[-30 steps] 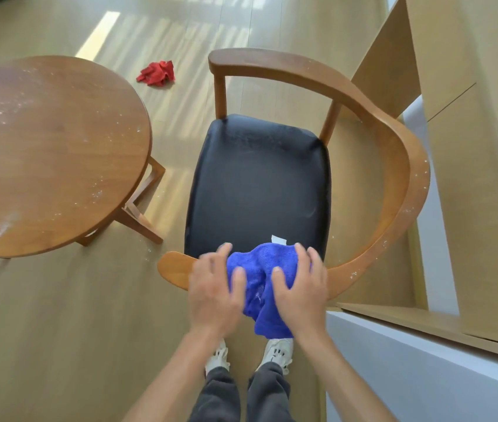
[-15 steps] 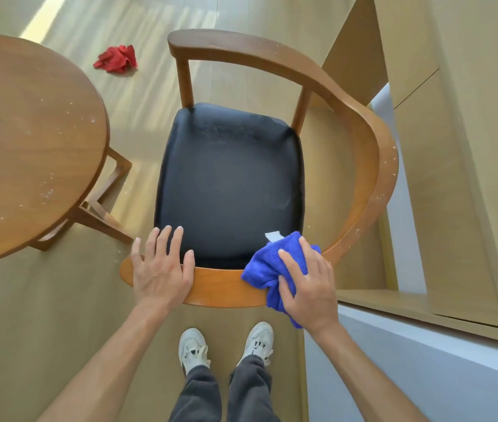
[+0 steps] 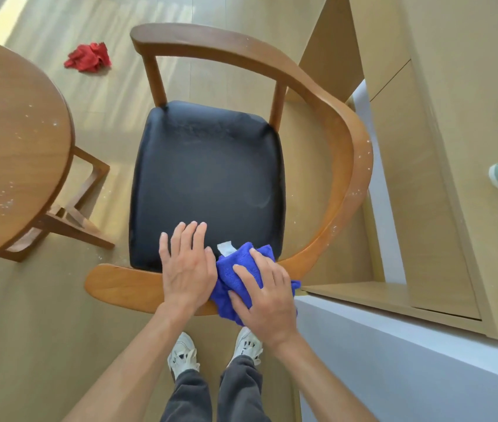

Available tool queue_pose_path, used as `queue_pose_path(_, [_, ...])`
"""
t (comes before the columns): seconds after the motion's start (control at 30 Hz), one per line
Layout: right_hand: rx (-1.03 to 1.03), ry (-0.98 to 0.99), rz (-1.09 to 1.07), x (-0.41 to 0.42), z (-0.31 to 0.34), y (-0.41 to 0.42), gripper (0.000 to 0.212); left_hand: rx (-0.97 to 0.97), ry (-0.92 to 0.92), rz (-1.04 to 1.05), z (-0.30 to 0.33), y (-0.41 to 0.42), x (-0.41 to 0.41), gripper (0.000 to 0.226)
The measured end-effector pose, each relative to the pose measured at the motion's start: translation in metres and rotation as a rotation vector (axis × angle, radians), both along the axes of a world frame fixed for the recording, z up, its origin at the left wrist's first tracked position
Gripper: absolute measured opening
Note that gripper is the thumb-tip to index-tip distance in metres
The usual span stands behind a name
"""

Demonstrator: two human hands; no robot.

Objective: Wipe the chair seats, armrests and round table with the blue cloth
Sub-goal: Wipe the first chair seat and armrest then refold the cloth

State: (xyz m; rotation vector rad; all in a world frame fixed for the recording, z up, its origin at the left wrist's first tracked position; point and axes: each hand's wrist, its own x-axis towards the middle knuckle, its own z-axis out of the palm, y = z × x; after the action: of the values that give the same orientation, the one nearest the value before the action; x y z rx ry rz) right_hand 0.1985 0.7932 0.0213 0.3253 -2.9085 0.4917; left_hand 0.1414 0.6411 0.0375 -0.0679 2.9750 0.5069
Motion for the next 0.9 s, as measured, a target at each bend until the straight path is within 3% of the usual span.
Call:
queue_pose_path(0.1, [0.042,0.014,0.088,-0.017,-0.002,0.054,0.030,-0.069,-0.028,-0.022,-0.009,0.000,0.001,0.056])
queue_pose_path(0.23, [0.145,0.012,-0.014,-0.065,0.001,0.124,0.030,-0.138,-0.093,-0.085,-0.016,0.003,0.003,0.059])
queue_pose_path(0.3, [0.185,0.025,-0.073,-0.079,0.002,0.128,0.030,-0.147,-0.080,-0.096,-0.017,0.002,0.002,0.059])
queue_pose_path(0.4, [0.088,0.022,-0.177,-0.060,-0.003,0.103,0.032,-0.139,-0.082,-0.091,-0.013,0.009,0.002,0.056])
queue_pose_path(0.57, [-0.004,0.004,-0.047,-0.027,-0.007,0.084,0.033,-0.034,-0.070,-0.138,-0.002,0.073,-0.010,0.052])
queue_pose_path(0.77, [0.251,0.166,0.021,-0.100,0.010,0.163,0.028,-0.046,-0.147,-0.146,-0.009,0.095,-0.014,0.057])
queue_pose_path(0.9, [0.178,0.183,-0.019,-0.160,0.025,0.190,0.029,-0.079,-0.160,-0.149,-0.010,0.097,-0.014,0.058])
